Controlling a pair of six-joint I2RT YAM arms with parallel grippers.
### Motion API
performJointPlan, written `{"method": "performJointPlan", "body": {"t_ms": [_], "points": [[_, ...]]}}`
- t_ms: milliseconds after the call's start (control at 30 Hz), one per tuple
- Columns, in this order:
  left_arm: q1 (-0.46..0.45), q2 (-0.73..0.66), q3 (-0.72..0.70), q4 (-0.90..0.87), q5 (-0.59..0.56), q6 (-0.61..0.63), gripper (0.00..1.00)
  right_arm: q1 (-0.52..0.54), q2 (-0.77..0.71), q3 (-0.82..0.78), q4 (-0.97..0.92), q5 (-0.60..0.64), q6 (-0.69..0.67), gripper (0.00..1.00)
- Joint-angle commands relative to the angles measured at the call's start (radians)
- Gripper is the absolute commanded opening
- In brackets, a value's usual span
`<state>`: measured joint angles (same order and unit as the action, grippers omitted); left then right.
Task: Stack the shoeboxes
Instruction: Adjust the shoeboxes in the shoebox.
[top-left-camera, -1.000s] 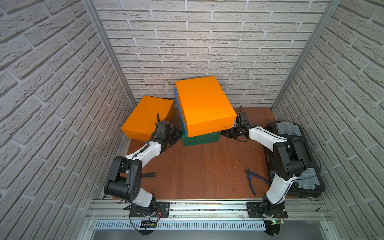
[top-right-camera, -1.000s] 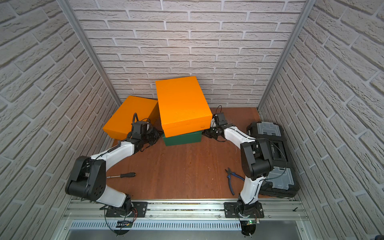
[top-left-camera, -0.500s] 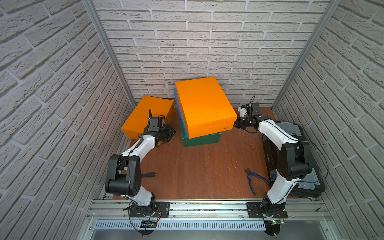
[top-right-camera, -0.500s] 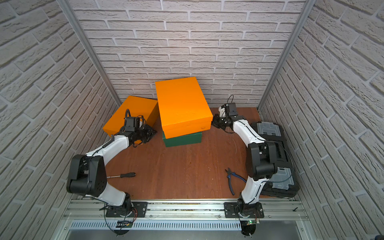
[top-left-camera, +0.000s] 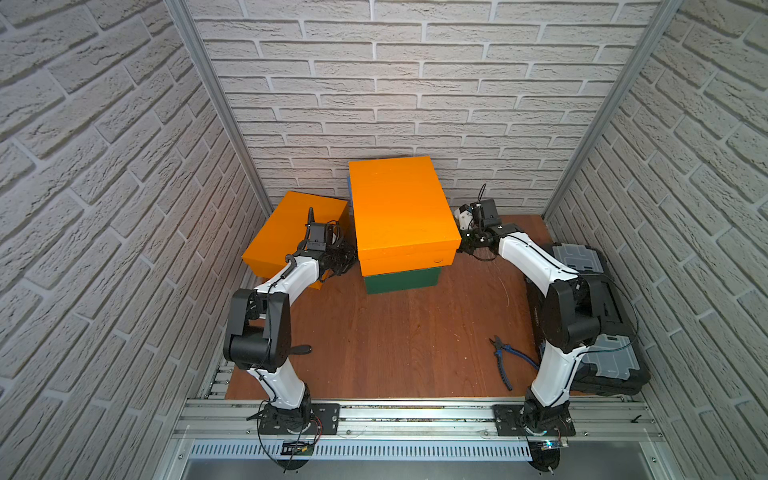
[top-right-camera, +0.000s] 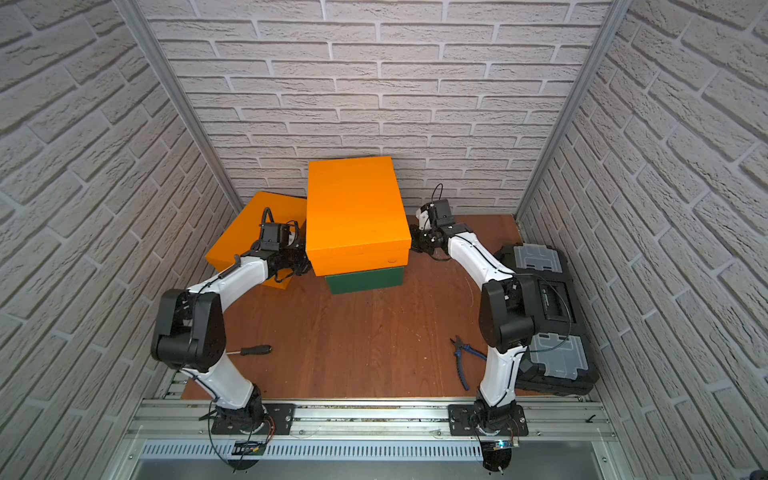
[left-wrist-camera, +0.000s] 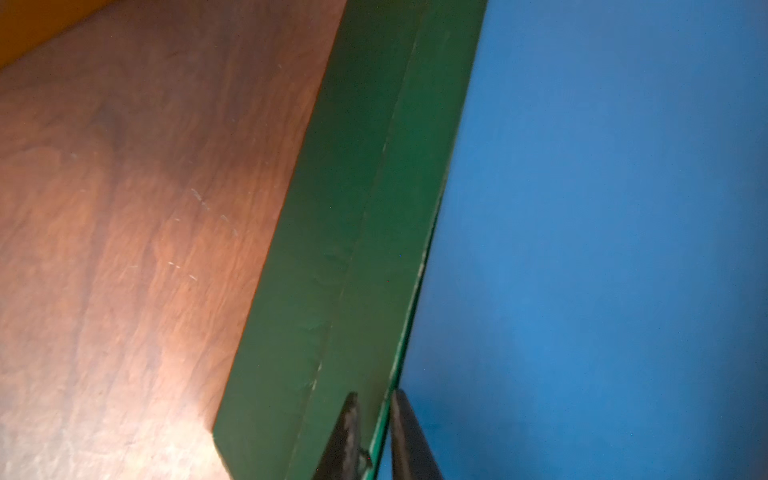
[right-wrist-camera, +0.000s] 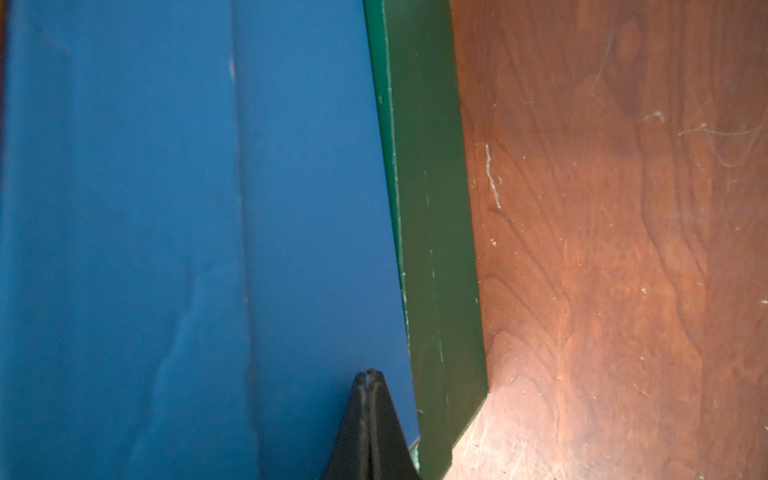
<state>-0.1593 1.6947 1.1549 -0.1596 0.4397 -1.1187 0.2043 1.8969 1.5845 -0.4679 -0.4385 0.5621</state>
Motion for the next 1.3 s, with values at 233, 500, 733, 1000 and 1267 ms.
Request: {"method": "performJointPlan", "body": {"t_ms": [233,500,733,1000,1267], "points": [[-0.028,-0.022,-0.001,0.019,0.024,0.003,0.17,0.031,-0.1,-0.091,0.024,-0.02,0.001,0.06],[-0.031,-0.061,-0.038,0.012,0.007,0.005,0.17,0.069,-0.137,-0.128,0.026,-0.026,-0.003,0.06],[-0.035,-0.084,-0.072,0.016,0.001,-0.001,0.17,0.069,-0.143,-0.146,0.019,-0.012,-0.008,0.06],[-0.04,-0.092,-0.088,0.017,0.001,-0.003,0.17,0.07,-0.145,-0.147,0.023,-0.01,-0.002,0.05],[-0.07,-0.106,-0.083,0.006,-0.008,-0.007,0.17,0.07,-0.158,-0.155,0.02,-0.018,-0.002,0.06]]}}
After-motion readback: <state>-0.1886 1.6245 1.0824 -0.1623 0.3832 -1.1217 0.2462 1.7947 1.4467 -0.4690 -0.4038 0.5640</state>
